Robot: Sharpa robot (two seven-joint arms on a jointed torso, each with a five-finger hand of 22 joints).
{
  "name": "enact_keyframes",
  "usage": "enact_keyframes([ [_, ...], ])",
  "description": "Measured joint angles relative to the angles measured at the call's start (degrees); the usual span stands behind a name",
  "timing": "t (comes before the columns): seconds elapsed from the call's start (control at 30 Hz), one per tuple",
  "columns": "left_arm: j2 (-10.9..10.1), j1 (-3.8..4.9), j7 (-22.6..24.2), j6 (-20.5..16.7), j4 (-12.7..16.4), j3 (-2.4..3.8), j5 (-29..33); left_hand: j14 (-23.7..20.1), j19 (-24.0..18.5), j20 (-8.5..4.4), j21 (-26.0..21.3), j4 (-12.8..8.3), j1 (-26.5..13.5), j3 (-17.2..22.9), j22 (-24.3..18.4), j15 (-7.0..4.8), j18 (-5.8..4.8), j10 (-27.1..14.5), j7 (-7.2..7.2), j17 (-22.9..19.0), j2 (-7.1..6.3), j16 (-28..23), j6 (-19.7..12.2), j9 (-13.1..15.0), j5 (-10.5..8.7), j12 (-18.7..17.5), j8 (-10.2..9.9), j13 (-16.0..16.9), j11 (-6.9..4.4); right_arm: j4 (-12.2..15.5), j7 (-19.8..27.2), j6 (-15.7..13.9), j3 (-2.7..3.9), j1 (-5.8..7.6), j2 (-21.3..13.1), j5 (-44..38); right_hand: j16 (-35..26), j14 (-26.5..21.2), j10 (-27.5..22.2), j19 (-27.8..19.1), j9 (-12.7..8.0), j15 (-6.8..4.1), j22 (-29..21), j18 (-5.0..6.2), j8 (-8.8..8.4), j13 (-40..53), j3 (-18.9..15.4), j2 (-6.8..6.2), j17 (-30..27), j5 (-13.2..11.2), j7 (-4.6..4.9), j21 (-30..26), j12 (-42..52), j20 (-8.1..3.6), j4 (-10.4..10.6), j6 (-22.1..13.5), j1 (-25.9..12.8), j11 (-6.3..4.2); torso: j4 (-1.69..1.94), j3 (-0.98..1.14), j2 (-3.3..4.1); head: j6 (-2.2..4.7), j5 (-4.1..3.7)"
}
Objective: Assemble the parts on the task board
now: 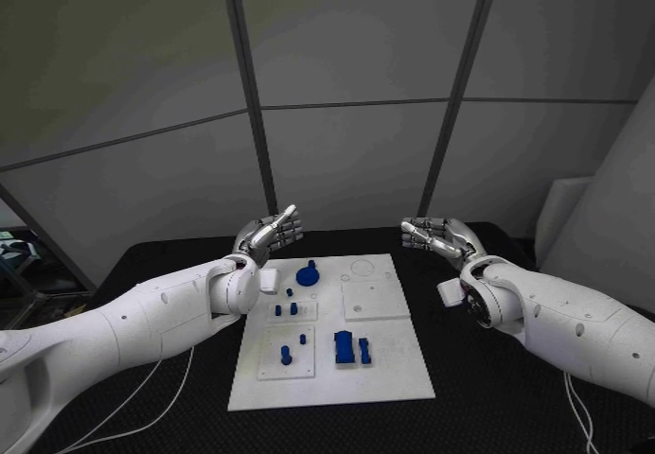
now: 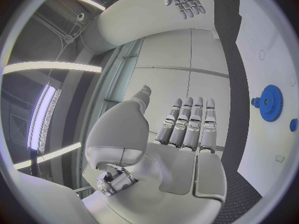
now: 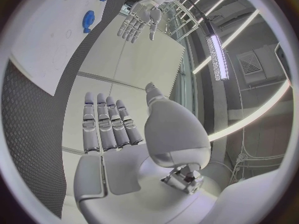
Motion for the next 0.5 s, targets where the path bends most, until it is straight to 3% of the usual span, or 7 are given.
enact_keyframes([
  [0.03,-0.33,0.25,0.0,-0.55,1.23,-0.17,-0.06,-1.79,-1.38,-0.52,-0.15,-0.64,-2.48,-0.35,-0.58,-0.28,-0.01,-1.88,-0.29,-0.19,0.23,-0.3,-1.69,-0.16,-0.1,0.0,-0.65,-0.16,-0.32,1.24,0.07,-0.46,-0.12,0.06,-0.53,0.35,-0.03,-1.82,-1.74,-1.63,-0.33,-0.52,-0.67,-0.82,0.0,-0.13,0.26,-0.11,-0.45,-0.32,-0.31,-0.01,0.0,-0.35,-0.26,-1.53,-2.43,-0.24,0.3,-0.01,0.12,0.2,-0.26],
  [0.13,-1.17,0.69,0.04,-2.19,4.38,-0.58,-0.23,-5.84,-4.59,-1.67,-0.44,-1.67,-8.12,-1.36,-1.88,-0.93,0.04,-6.14,-0.96,-0.5,0.64,-0.65,-5.56,-0.49,-0.44,-0.39,-1.91,-0.48,-1.09,4.41,0.34,-1.89,-0.36,0.17,-1.88,1.38,-0.4,-6.53,-6.26,-5.9,-1.04,-1.66,-2.39,-0.84,-0.32,-0.46,0.9,-0.35,-1.43,-1.19,-1.1,-0.47,-0.45,-1.31,-0.9,-5.54,-8.79,-0.97,1.27,-0.03,0.49,0.82,-1.08],
  [0.17,-1.55,0.87,0.06,-2.99,5.73,-0.77,-0.34,-7.28,-5.76,-2.06,-0.44,-1.99,-10.13,-1.68,-2.34,-1.33,0.05,-7.66,-1.26,-0.6,0.76,-0.79,-6.94,-0.57,-0.44,-0.39,-2.32,-0.57,-1.36,5.79,0.48,-2.6,-0.44,0.22,-2.47,1.91,-0.4,-8.19,-7.86,-7.4,-1.22,-1.96,-2.99,-1.7,-0.32,-0.53,1.09,-0.43,-1.7,-1.46,-1.38,-0.5,-0.45,-1.63,-1.09,-6.94,-11.03,-1.56,1.89,-0.03,0.7,1.25,-1.63],
  [0.23,-2.45,1.33,0.12,-5.0,8.86,-1.18,-0.58,-10.08,-7.98,-2.86,-0.75,-2.57,-14.04,-2.26,-3.22,-2.63,0.01,-10.6,-2.58,-0.72,0.94,-1.1,-9.58,-0.72,-0.44,-0.67,-2.92,-0.7,-1.89,8.91,0.87,-4.33,-0.64,0.36,-3.85,3.22,-0.66,-11.4,-10.96,-10.3,-1.55,-2.47,-4.18,-1.71,-0.66,-0.68,1.3,-0.53,-2.13,-2.05,-1.9,-0.5,-0.45,-2.26,-1.58,-9.68,-15.36,-2.82,2.96,-0.04,1.09,1.9,-2.44],
  [0.3,-3.61,1.89,0.22,-7.73,12.73,-1.7,-0.94,-12.41,-9.85,-3.5,-0.89,-3.0,-17.31,-2.69,-3.97,-3.68,0.02,-13.03,-3.62,-0.81,1.07,-1.1,-11.86,-0.8,-0.67,-0.67,-3.16,-0.78,-2.65,12.86,1.43,-6.73,-0.93,0.51,-5.51,5.03,-0.69,-14.07,-13.51,-12.72,-1.74,-2.81,-5.16,-2.21,-0.66,-0.71,1.38,-0.58,-2.4,-2.54,-2.42,-0.69,-0.68,-2.81,-2.25,-11.95,-18.97,-3.72,4.3,-0.07,1.63,2.62,-3.44],
  [0.37,-4.61,2.34,0.33,-10.48,16.23,-2.15,-1.32,-14.58,-11.54,-4.14,-0.89,-3.28,-20.34,-3.18,-4.67,-4.46,0.04,-15.36,-4.47,-0.84,1.15,-1.21,-13.91,-0.84,-0.67,-0.75,-3.47,-0.83,-3.8,16.48,2.03,-9.1,-1.2,0.6,-7.01,6.89,-0.69,-16.65,-15.99,-15.04,-1.88,-3.05,-6.09,-2.61,-0.67,-0.81,1.42,-0.66,-2.62,-3.05,-3.61,-0.76,-0.68,-3.31,-3.52,-14.08,-22.44,-4.48,5.56,-0.08,2.08,3.27,-4.26],
  [0.5,-6.22,3.27,0.63,-16.46,22.54,-2.88,-2.23,-18.61,-14.72,-5.28,-0.88,-3.53,-25.91,-4.56,-5.93,-5.44,0.01,-19.53,-5.56,-0.91,1.27,-1.38,-17.73,-0.92,-0.67,-0.91,-3.66,-0.89,-5.67,23.13,3.45,-14.49,-1.63,0.83,-9.81,11.06,-0.69,-21.25,-20.44,-19.16,-2.05,-3.34,-7.78,-3.09,-0.66,-0.88,1.59,-0.73,-2.86,-5.42,-5.61,-0.76,-0.68,-5.04,-5.34,-18.05,-28.67,-5.34,7.4,-0.1,2.77,4.05,-5.3],
])
